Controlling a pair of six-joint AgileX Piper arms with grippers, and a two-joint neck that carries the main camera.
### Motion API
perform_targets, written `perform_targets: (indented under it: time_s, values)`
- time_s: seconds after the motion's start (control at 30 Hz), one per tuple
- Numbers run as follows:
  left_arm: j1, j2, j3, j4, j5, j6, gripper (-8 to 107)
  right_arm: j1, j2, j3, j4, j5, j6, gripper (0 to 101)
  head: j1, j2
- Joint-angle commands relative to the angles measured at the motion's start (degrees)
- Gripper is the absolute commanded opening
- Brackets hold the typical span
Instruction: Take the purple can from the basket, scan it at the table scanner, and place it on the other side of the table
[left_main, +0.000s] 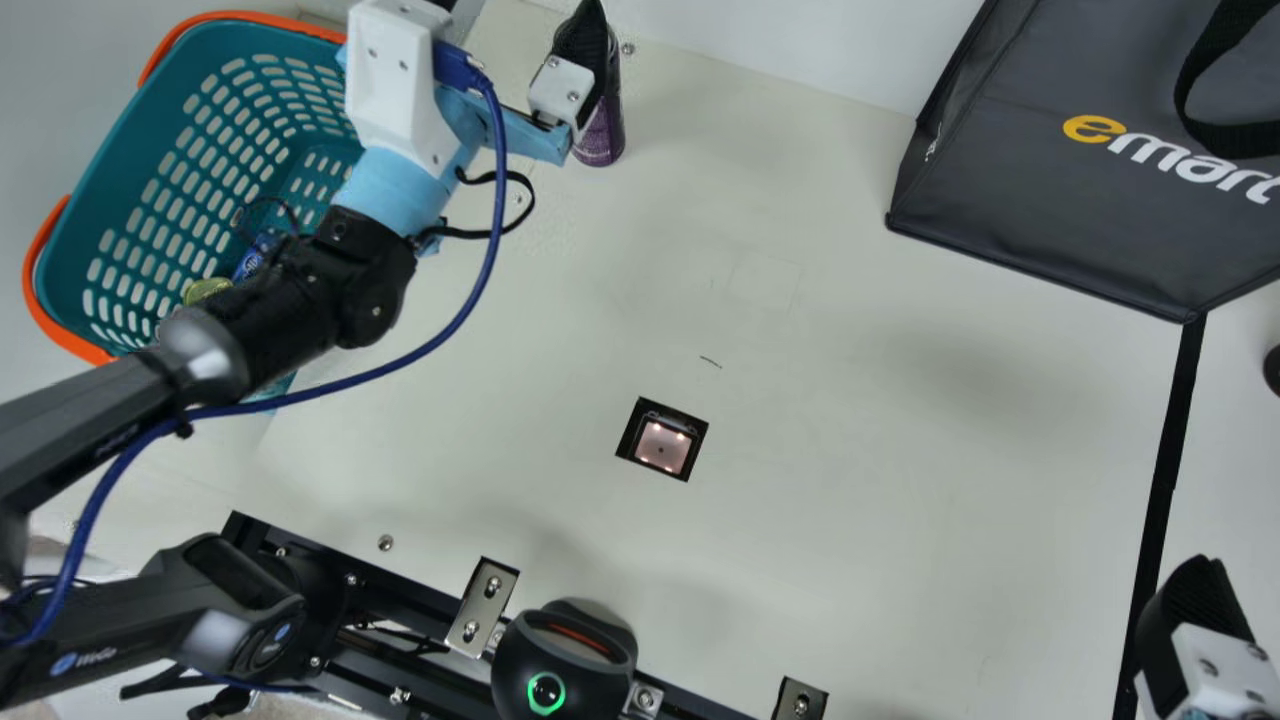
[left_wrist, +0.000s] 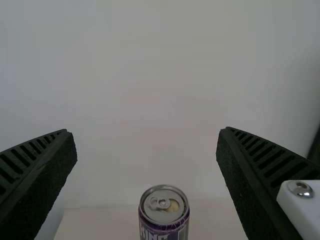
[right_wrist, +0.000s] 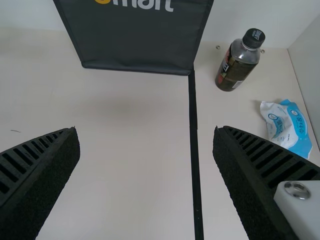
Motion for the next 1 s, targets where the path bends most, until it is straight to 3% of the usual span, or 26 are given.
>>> perform_targets:
  time_s: [0.0,0.5,0.97]
  values:
    - [0.3,-2.4,-0.6,-0.8,9.0,0.4,90,0.0,0.0,0.0,0.0,0.0,0.0,95,-1.7,0.1]
    - [5.3,-14.4,-2.7,-5.0,33.4,0.8,90,0.0,0.0,0.0,0.0,0.0,0.0,95,-1.7,0.1]
    - [9.5,-25.7,-2.1,0.9,49.6,-4.8,90,0.0,0.0,0.0,0.0,0.0,0.0,95,-1.7,0.1]
